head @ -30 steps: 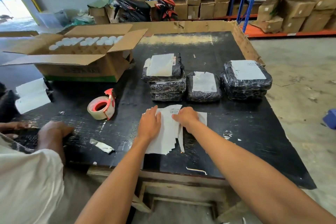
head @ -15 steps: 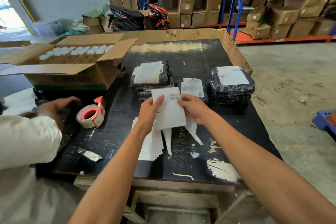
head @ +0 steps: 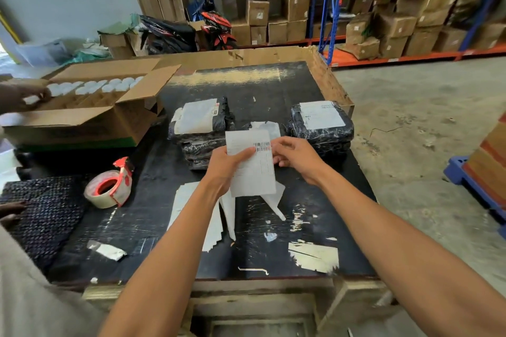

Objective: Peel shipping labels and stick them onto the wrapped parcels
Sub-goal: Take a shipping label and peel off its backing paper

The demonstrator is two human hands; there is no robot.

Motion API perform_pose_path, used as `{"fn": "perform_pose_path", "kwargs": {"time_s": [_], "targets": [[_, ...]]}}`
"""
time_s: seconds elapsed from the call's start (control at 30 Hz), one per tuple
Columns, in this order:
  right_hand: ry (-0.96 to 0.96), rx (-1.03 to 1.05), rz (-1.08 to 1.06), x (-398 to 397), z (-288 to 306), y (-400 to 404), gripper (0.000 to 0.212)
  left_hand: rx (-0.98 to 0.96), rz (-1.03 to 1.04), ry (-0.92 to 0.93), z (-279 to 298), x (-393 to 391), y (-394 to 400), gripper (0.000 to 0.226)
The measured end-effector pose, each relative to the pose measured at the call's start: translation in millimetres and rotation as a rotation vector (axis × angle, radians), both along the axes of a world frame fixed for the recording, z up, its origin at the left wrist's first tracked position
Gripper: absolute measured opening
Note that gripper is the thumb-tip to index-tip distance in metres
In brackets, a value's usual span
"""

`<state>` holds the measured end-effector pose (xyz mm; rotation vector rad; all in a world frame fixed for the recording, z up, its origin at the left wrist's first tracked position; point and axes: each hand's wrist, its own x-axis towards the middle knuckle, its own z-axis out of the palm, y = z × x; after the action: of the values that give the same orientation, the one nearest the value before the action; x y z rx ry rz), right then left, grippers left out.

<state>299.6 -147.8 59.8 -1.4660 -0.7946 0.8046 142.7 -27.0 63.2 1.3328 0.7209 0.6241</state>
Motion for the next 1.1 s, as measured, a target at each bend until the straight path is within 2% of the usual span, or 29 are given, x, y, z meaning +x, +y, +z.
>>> {"fn": "perform_pose_path", "kwargs": {"time_s": [0.2,0.57,1.1], "targets": [[-0.101,-0.072,0.069,12.7,-4.8,-10.1,0.019,0.024,-0.024,-0.025,0.8,5.5,-1.5,0.023],[-0.212,-0.103,0.088,20.4,-6.7,-11.9,0.013,0.042,-0.048,-0.012,-0.9,10.5,-1.4,0.024],[-0.129,-0.072,0.138,23.5,-8.8,-8.3,0.014,0.038,-0.061,0.022,1.4,10.5,4.0,0.023]]}}
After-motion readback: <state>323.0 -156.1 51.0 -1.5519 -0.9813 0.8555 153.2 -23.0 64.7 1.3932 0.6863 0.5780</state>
